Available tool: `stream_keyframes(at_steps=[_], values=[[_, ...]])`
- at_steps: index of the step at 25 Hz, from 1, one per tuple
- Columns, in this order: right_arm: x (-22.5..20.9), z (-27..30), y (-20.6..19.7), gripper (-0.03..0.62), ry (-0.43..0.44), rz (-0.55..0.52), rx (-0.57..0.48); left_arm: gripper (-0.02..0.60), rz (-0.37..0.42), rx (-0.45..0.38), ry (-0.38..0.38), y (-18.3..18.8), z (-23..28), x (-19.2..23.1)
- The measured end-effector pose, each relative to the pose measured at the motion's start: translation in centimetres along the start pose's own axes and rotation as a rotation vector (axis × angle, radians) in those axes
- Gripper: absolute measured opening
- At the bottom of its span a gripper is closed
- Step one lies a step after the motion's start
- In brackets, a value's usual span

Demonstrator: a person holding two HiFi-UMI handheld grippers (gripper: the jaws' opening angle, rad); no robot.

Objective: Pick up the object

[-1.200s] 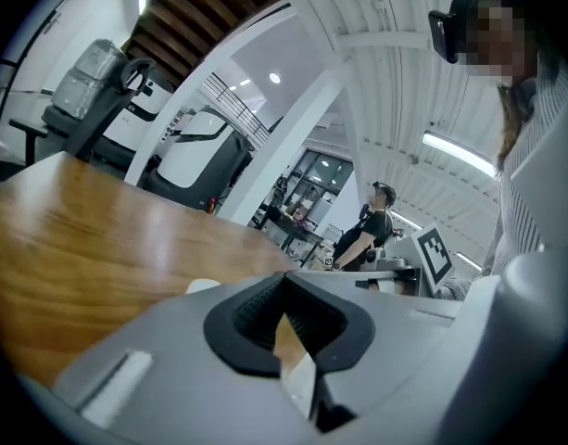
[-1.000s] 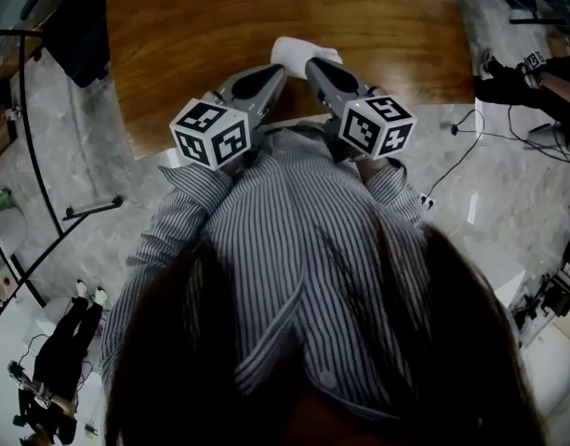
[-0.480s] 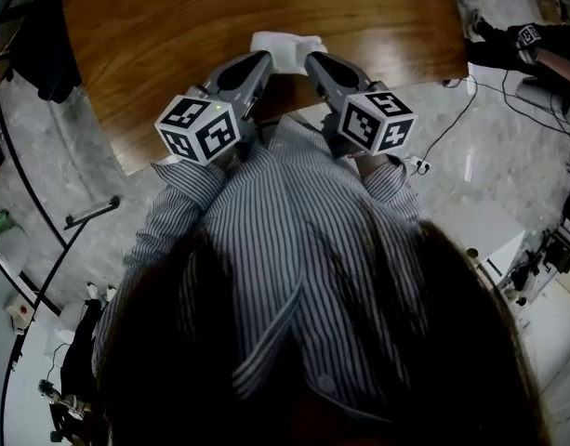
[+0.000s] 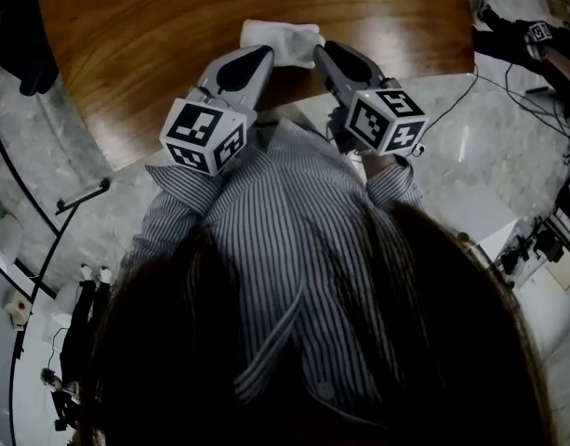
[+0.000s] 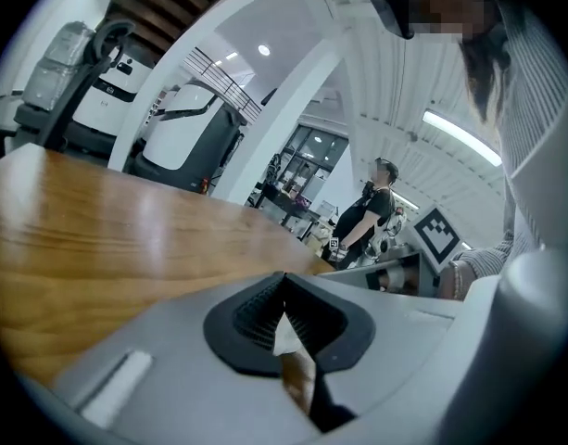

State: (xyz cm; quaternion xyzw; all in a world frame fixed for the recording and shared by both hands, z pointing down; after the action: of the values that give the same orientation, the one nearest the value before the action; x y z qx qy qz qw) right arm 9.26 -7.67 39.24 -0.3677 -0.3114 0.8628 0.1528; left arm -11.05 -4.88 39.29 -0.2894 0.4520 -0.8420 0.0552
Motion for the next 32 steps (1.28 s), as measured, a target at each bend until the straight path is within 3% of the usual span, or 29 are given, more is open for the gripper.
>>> stream_keyframes(at_steps=[8,13,22,32], values=[[-1.4,0.8,-1.1,0.249,-0.084,0.05,0.09,0.003,-0.119,-0.043,-0.089,-0.1,0.5,0.2],[-2.4,1.4,-2.2,0.299,-0.101,0.158,0.106,0.003,-0.153,-0.092,-0.107,0.1,0.5,0.7],[-3.1,4.3,-2.4,0.311,-0.092,0.188,0.147,0.003,-0.178,-0.125,-0.102,0.3,0.2,0.9],[-3.7,5.4,-2.8,0.305,-0.159,0.253,0.22,0.003,-0.199,-0.152,-0.044,0.6,-0.1,2.0]])
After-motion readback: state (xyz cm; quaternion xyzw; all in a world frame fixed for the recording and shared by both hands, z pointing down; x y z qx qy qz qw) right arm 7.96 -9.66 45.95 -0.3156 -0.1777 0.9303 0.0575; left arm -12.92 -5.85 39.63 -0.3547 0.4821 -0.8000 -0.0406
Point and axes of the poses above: the fingertips, and each gripper's own axes: z forward along the fingers, x to its left, y out of its top, the point moved 9 cm from there along -z, backward along the fingers, and after that the axes turned 10 degrees about y, right-handed, at the moved point
